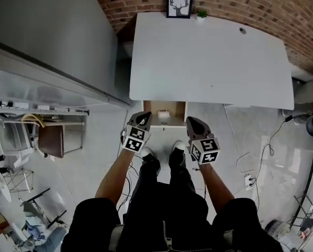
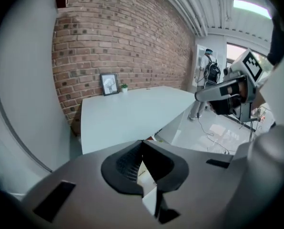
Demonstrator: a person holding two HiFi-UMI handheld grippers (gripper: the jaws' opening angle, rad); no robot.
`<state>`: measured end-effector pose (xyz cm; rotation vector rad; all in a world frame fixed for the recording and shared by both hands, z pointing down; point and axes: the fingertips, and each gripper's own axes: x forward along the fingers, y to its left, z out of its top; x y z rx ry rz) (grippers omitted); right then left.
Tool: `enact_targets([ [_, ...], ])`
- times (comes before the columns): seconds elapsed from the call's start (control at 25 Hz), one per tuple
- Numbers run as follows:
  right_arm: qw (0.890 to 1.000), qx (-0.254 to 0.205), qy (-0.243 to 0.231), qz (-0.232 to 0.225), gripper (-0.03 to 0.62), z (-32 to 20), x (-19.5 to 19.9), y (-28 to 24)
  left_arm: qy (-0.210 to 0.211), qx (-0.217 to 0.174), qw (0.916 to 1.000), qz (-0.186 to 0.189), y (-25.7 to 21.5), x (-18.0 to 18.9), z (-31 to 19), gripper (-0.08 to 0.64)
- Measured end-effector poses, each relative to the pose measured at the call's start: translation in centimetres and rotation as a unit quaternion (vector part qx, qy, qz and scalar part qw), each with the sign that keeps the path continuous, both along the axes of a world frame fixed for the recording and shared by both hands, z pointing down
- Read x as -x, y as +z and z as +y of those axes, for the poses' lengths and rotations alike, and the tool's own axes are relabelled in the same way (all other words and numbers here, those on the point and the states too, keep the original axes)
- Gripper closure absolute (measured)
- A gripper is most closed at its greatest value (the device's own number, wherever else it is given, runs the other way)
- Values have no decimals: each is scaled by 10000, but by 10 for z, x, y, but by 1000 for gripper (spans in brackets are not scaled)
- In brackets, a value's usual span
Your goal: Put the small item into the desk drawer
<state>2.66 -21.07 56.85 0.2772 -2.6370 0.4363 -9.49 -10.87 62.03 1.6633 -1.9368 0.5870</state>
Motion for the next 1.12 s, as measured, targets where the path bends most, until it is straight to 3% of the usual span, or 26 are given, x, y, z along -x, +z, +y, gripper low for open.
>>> enact_targets([
  [0.2, 9990, -302, 14, -327, 586, -6, 8, -47, -242, -559, 9981, 39, -57, 1, 1, 540],
  [0.36, 9971, -550, -32, -527, 586, -13, 11, -80, -280, -943, 9951, -133, -99, 0, -4, 540],
  [0.64, 9897, -987, 98, -1031, 588, -30, 22, -139, -255, -1653, 9844, -548, -177, 11, -11, 540],
  [1.12, 9769, -1467, 157, -1547, 594, -33, 27, -203, -291, -2467, 9660, -720, -254, 24, -3, 540],
])
